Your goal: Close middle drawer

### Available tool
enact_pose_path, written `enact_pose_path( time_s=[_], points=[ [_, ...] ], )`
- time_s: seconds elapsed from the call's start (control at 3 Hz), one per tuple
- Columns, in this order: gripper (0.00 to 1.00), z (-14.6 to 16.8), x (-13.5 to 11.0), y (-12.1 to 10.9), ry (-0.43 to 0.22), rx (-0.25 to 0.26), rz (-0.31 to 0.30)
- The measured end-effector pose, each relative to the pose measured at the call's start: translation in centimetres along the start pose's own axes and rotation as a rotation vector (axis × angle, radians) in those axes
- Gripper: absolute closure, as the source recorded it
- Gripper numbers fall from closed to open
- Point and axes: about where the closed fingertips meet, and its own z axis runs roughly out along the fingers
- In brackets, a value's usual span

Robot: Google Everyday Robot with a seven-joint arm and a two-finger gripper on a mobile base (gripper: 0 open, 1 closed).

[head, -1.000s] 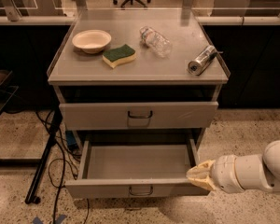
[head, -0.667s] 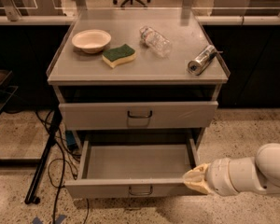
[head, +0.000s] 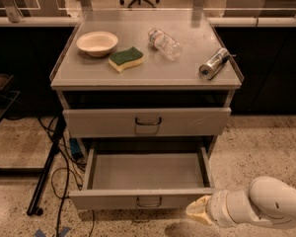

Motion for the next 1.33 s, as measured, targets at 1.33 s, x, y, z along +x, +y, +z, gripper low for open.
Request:
enact_pose_path(
  time_s=[1.33],
  points=[
    [0.82,8.4,4.7,-3.5,0.047,-0.001,0.020]
  ],
)
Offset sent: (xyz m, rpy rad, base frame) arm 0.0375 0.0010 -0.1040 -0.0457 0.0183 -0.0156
